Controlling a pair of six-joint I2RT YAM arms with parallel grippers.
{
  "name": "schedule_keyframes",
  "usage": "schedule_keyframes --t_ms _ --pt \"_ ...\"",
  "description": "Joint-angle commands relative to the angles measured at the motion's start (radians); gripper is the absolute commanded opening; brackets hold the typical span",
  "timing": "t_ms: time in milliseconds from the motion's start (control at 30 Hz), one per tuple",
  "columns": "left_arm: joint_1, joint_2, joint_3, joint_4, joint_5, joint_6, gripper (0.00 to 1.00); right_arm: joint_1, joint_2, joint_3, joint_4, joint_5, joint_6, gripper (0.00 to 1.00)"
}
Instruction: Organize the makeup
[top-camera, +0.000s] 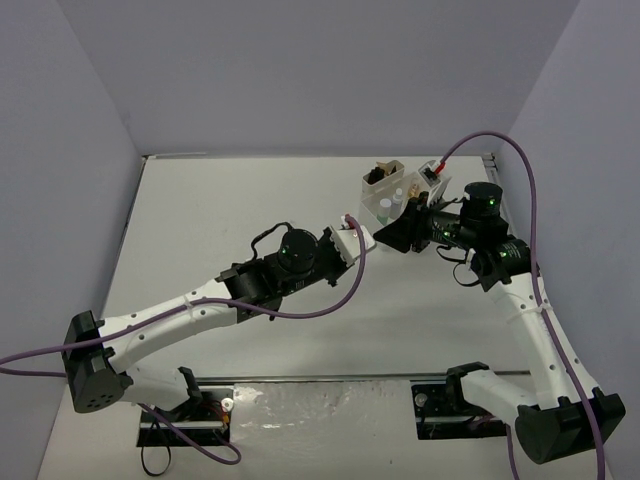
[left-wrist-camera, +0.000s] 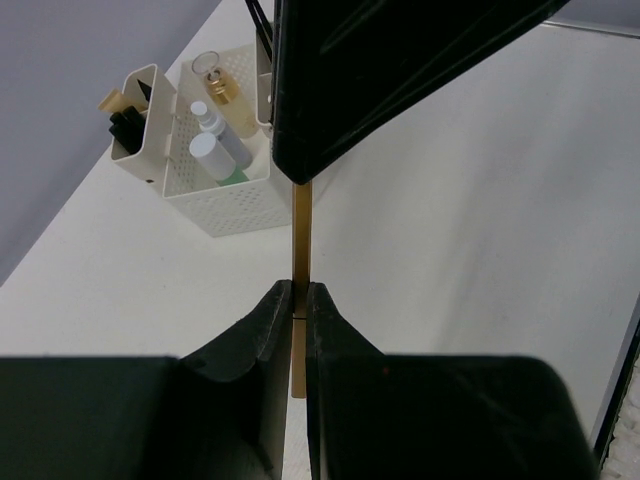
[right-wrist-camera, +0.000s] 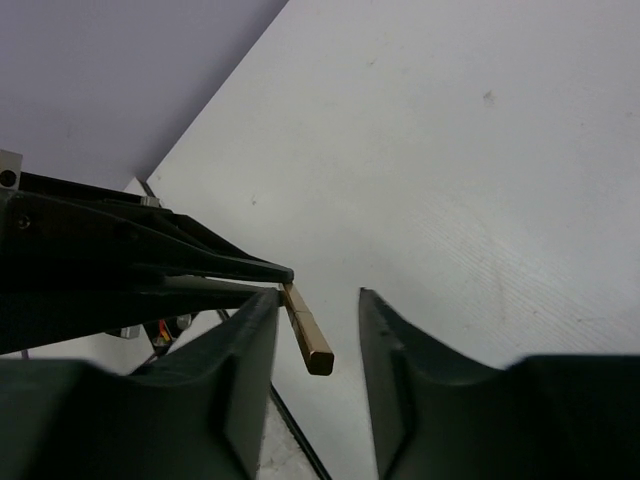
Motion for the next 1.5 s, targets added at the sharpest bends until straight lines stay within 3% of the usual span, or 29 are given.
schedule_keyframes --t_ms 0,133,200,300,433,533,633,833,967,1133,1467 --pt "-0.006 -0.012 0.072 0.082 0.007 0.02 0.0 0.006 0.0 0.035 0.05 -0.026 -0.008 0.13" --pt "-0.006 -0.008 0.069 0.081 0.005 0.018 0.0 0.006 -0.004 0.038 0.05 -0.01 -0.014 0.01" --pt "-0.006 -0.006 0.065 0.08 -0.002 0.007 0.07 0.006 -0.005 0.04 0.05 -0.005 -0.016 0.0" --pt "-0.006 -0.002 0.062 0.071 -0.033 -0.011 0.38 0.006 -0.009 0.049 0.049 0.022 -0.024 0.0" --pt "-0.003 -0.001 0.061 0.045 -0.109 -0.049 0.81 0.005 -0.018 0.078 0.028 0.167 -0.04 0.0" --pt "0.006 -0.011 0.059 0.009 -0.208 -0.093 0.96 0.005 -0.013 0.124 -0.019 0.376 -0.07 0.0" --pt "0.059 -0.024 0.063 -0.079 -0.249 -0.19 0.97 0.005 -0.004 0.156 -0.054 0.588 -0.097 0.0" --pt "0.292 -0.119 0.053 -0.3 -0.259 -0.437 0.97 0.005 0.059 0.172 -0.063 0.913 -0.135 0.0" --pt "0.491 -0.206 0.036 -0.443 -0.227 -0.489 0.97 0.005 0.127 0.166 -0.042 0.97 -0.14 0.0" --pt "0.63 -0.336 -0.036 -0.495 -0.213 -0.433 0.97 0.004 0.166 0.129 0.021 1.027 -0.14 0.0" --pt "0.708 -0.486 -0.203 -0.454 -0.226 -0.368 0.97 0.002 0.253 0.069 0.144 1.013 -0.153 0.0"
